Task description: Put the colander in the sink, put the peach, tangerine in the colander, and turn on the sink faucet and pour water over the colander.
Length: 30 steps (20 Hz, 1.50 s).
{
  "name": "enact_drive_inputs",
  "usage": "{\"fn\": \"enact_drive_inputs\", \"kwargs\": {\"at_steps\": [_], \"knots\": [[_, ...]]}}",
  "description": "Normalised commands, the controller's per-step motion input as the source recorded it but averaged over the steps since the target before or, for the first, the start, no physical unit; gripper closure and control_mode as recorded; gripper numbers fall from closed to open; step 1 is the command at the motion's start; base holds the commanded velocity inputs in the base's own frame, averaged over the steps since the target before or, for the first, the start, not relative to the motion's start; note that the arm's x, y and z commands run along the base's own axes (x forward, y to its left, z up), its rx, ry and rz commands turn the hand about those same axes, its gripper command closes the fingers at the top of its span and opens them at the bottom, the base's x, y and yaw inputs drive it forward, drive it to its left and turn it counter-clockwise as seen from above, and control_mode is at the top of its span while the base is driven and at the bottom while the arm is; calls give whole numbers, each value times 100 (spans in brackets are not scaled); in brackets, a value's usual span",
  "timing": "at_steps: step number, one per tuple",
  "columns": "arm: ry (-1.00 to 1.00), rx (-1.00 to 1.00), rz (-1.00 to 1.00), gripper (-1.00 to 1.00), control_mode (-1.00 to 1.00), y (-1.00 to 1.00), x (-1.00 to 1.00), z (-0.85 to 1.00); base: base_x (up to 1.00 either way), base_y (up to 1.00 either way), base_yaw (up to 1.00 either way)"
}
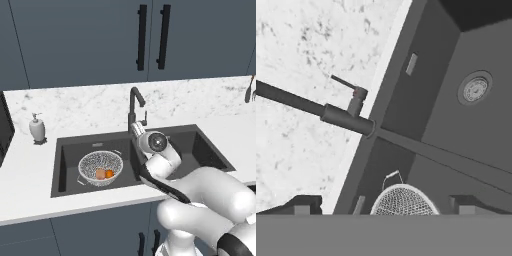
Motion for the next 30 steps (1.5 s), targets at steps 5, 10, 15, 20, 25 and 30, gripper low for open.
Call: {"fn": "enact_drive_inputs", "kwargs": {"at_steps": [5, 10, 15, 20, 25, 30], "knots": [[9, 29, 4, -100, -100, -48, -22, 96, 0, 0, 0], [24, 22, 8, -100, -100, -66, -36, 29, 0, 0, 0], [-7, 18, 16, -100, -100, -50, -17, 0, 0, 0, 0], [-20, 18, 32, -100, -100, -33, 0, 8, 0, 0, 0], [-21, 11, 29, -100, -100, -7, 23, 4, 0, 0, 0], [-6, 3, 19, -100, -100, 0, 46, 20, 0, 0, 0]]}}
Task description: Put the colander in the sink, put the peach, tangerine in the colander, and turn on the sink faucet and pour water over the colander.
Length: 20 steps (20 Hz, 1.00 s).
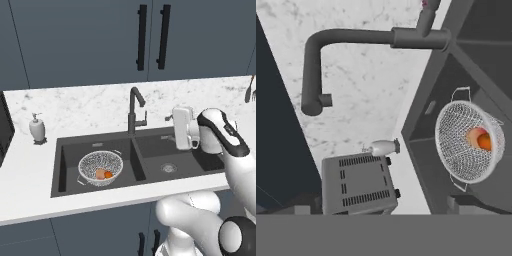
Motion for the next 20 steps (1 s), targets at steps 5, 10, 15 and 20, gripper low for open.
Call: {"fn": "enact_drive_inputs", "kwargs": {"at_steps": [5, 10, 15, 20], "knots": [[-5, 3, 11, -100, -100, 0, 29, 49, 0, 0, 0], [-12, 10, 8, -100, -100, 0, 12, 43, 0, 0, 0], [-17, 8, 6, -100, -100, 9, 14, 14, 0, 0, 0], [-12, 0, 6, -100, -100, 31, 22, 0, 0, 0, 0]]}}
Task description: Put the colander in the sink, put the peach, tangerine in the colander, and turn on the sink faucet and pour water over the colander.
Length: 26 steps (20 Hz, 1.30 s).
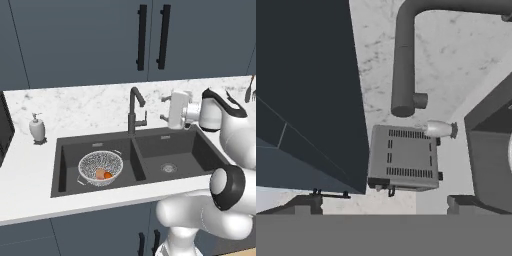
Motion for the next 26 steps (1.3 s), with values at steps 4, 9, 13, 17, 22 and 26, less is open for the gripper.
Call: {"fn": "enact_drive_inputs", "kwargs": {"at_steps": [4, 9, 13, 17, 22, 26], "knots": [[-11, 0, 4, -100, -100, 40, 11, 1, 0, 0, 0], [-11, 0, 1, -100, -100, 28, 12, 15, 0, 0, 0], [-9, 1, 0, -100, -100, 9, 32, 18, 0, 0, 0], [-4, 0, 0, -100, -100, 1, 46, 4, 0, 0, 0], [0, 0, 0, -100, -100, 0, 28, -19, 0, 0, 0], [0, 0, 0, -100, -100, 0, 21, -23, 0, 0, 0]]}}
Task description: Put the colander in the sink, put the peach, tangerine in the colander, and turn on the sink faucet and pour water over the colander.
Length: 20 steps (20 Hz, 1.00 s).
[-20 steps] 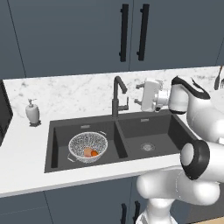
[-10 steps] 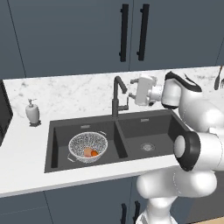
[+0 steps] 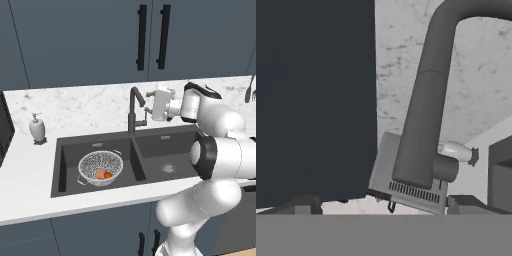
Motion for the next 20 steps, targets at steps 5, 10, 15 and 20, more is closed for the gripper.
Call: {"fn": "enact_drive_inputs", "kwargs": {"at_steps": [5, 10, 15, 20], "knots": [[1, 0, 0, -100, -100, 0, 31, -17, 0, 0, 0], [1, 0, 0, -100, -100, 0, 58, 0, 0, 0, 0], [4, -1, 0, -100, -100, 1, 58, -11, 0, 0, 0], [0, -10, 0, -100, -100, 63, 40, -34, 0, 0, 0]]}}
